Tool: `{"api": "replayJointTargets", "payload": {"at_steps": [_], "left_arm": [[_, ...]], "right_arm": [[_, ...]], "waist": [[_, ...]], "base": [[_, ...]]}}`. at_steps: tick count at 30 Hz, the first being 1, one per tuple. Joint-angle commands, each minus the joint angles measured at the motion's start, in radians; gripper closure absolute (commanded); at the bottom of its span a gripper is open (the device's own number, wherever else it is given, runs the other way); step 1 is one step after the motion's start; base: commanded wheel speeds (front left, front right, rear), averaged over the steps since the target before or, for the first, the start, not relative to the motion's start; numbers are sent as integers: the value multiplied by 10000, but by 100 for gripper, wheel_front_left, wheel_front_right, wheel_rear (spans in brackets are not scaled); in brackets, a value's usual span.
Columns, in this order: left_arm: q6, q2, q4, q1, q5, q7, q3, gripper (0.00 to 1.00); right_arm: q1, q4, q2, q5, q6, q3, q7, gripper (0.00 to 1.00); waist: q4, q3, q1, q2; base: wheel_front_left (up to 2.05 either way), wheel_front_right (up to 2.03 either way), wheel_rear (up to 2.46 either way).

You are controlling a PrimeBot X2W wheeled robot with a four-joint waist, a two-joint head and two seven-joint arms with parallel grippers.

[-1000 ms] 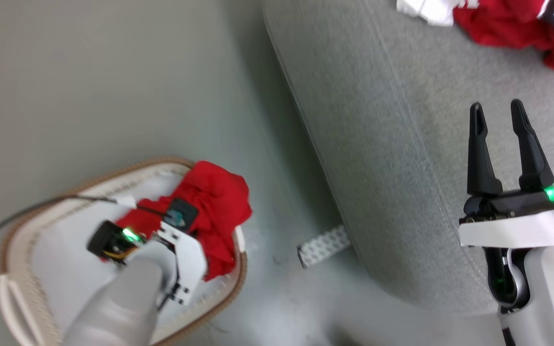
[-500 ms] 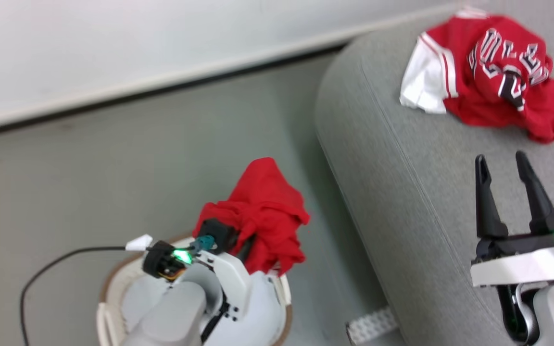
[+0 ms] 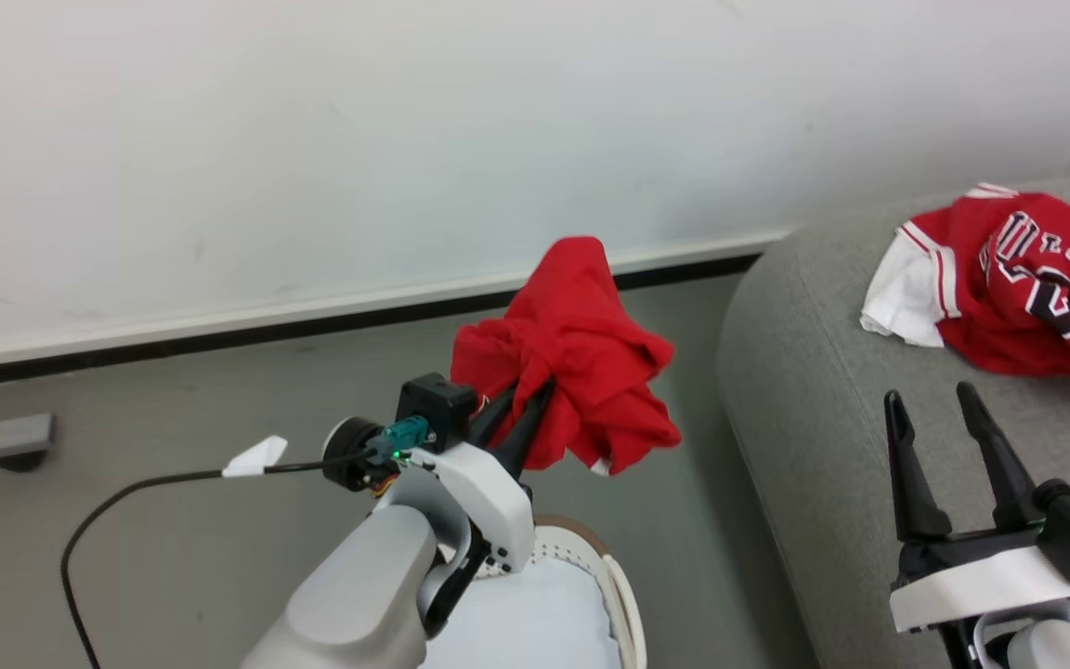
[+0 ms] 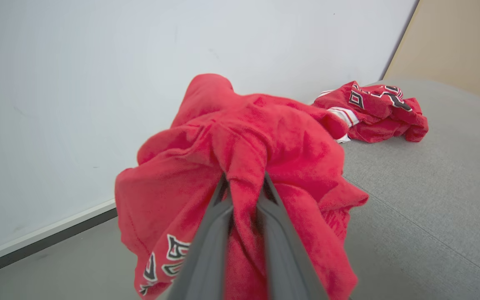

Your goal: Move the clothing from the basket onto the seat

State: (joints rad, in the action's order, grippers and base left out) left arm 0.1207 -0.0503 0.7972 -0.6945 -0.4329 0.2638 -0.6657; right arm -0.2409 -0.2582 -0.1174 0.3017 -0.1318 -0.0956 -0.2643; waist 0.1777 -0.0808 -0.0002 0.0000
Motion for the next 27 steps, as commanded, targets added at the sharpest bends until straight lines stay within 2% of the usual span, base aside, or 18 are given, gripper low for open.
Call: {"api": "replayJointTargets", "payload": {"at_steps": [1, 8, 16, 27], "left_arm": [[-54, -77, -145, 124, -54, 8, 65, 100], [-163, -354, -1472, 359, -235, 5, 418, 100], [-416, -645, -2937, 735, -436, -486, 456, 100], [-671, -825, -3661, 1148, -640, -819, 431, 100]], "right_arm": [[165, -35, -2, 47, 22, -44, 3, 0], [443, -207, 40, 107, 22, -477, 1, 0], [499, -261, 29, 211, 22, -944, 3, 0], [276, -229, -42, 194, 24, -1608, 3, 0]], "waist": [[-338, 349, 2, 0], [-646, 817, 2, 0], [-831, 1036, 2, 0], [-928, 1157, 2, 0]], "base": [[0, 0, 0], [0, 0, 0], [0, 0, 0], [0, 0, 0]]}}
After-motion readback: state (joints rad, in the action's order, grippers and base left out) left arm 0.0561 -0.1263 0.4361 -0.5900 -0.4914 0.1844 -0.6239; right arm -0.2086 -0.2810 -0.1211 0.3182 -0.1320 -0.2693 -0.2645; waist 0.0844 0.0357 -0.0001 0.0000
